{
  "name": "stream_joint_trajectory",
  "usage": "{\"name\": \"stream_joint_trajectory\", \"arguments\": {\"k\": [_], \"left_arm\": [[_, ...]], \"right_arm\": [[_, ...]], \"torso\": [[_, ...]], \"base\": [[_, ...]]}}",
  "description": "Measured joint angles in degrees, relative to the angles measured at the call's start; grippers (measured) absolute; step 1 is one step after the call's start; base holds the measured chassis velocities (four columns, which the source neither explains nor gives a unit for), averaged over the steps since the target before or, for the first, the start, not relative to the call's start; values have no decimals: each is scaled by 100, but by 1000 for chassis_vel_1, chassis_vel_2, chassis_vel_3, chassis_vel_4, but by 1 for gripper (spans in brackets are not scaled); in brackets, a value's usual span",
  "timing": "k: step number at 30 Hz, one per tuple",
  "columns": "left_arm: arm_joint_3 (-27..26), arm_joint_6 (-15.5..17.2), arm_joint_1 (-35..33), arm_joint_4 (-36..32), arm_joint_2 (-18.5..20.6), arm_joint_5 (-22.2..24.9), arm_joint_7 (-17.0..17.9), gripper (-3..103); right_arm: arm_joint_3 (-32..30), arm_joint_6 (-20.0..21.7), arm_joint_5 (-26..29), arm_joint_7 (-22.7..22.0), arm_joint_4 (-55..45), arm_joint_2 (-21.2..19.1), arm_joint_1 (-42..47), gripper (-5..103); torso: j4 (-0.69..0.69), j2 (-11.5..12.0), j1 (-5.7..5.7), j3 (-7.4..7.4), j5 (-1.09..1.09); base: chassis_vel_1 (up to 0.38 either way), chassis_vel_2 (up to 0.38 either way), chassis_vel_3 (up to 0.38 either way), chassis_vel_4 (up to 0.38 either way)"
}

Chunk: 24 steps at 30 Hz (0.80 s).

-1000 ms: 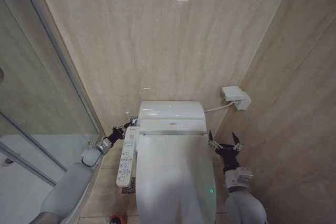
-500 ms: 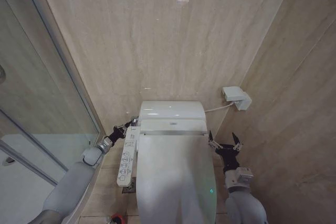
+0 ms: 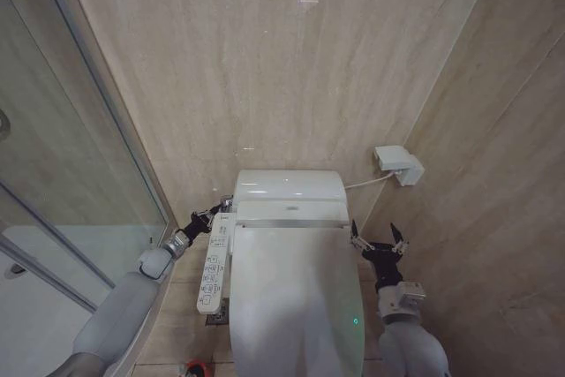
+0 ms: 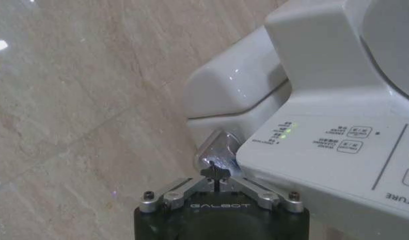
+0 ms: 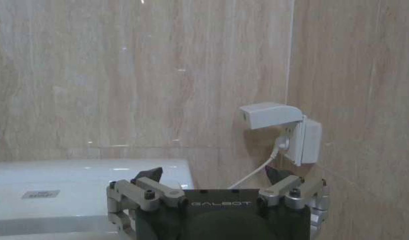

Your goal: Open the toilet lid, clean the toilet bowl with a toilet brush, close the toilet lid, and flush.

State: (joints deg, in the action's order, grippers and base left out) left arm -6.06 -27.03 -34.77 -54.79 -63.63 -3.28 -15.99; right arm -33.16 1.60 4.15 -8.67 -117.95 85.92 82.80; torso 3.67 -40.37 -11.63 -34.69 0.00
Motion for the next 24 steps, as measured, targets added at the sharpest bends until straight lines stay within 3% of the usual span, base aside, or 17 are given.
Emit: {"name": "stream_joint_trajectory", "arguments": {"k": [20,24], "left_arm": [[-43,1,-41,-16,4,-4,-31,0],[-321,31,-271,-196,0,-9,-48,0]], "right_arm": [[0,0,0,0,0,0,0,100],[0,0,0,0,0,0,0,100]], "torso": [[2,0,0,-1,-2],[5,2,-1,-2,-6]], "base": [[0,0,0,0],[0,0,0,0]]}}
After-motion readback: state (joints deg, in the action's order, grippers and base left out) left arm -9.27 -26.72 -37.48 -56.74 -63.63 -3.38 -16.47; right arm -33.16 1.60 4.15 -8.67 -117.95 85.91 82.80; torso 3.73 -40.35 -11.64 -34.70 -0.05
